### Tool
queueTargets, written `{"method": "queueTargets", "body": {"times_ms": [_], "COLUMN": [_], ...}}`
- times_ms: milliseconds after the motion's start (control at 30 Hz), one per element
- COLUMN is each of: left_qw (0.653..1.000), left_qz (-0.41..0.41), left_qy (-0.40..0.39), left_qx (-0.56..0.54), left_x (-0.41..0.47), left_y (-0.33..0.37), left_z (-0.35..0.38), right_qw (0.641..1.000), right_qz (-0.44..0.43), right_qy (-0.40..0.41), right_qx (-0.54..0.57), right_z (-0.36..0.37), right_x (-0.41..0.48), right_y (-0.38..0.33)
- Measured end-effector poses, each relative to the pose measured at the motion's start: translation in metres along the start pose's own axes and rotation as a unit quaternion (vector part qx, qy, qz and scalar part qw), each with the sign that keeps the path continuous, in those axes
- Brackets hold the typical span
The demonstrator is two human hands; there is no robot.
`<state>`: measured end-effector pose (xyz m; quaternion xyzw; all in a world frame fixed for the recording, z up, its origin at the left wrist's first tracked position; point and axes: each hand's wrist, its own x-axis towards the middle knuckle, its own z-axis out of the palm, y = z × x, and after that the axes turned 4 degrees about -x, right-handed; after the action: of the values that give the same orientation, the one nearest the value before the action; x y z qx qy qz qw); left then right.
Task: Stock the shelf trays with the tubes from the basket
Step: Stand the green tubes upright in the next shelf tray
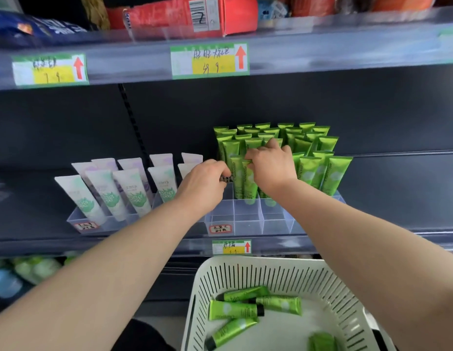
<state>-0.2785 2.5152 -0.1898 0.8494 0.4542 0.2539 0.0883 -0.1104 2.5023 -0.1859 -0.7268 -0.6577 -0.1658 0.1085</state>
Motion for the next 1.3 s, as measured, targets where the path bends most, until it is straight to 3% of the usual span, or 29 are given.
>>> {"method": "queueTargets", "body": {"times_ms": [167, 300, 433, 600, 733, 867, 1100, 1300], "left_qw": [1.000, 1.000, 0.999, 0.998, 0.993, 0.983, 0.919, 0.892], "left_qz": [0.007, 0.011, 0.016, 0.004, -0.002, -0.063, -0.139, -0.159], "left_qy": [-0.006, 0.000, -0.003, -0.038, -0.084, -0.166, -0.367, -0.413], "left_qx": [0.000, -0.006, -0.035, -0.056, -0.080, -0.053, 0.041, 0.094], "left_x": [-0.005, -0.015, -0.034, -0.070, -0.105, -0.141, -0.185, -0.206], "left_y": [-0.001, 0.002, 0.009, 0.017, 0.016, 0.002, -0.028, -0.038], "left_z": [0.005, 0.004, 0.012, 0.043, 0.085, 0.134, 0.197, 0.226], "right_qw": [1.000, 0.997, 0.988, 0.989, 0.997, 0.993, 0.941, 0.893], "right_qz": [-0.010, -0.014, -0.010, -0.012, -0.002, 0.012, 0.034, 0.015], "right_qy": [0.005, 0.071, 0.135, 0.122, 0.037, -0.113, -0.336, -0.448], "right_qx": [0.002, 0.037, 0.068, 0.087, 0.068, 0.042, 0.030, 0.046], "right_z": [0.000, -0.006, -0.001, 0.031, 0.074, 0.119, 0.177, 0.210], "right_x": [0.003, -0.012, -0.058, -0.134, -0.192, -0.236, -0.263, -0.266], "right_y": [0.001, 0.000, -0.002, 0.003, 0.013, 0.029, 0.036, 0.030]}}
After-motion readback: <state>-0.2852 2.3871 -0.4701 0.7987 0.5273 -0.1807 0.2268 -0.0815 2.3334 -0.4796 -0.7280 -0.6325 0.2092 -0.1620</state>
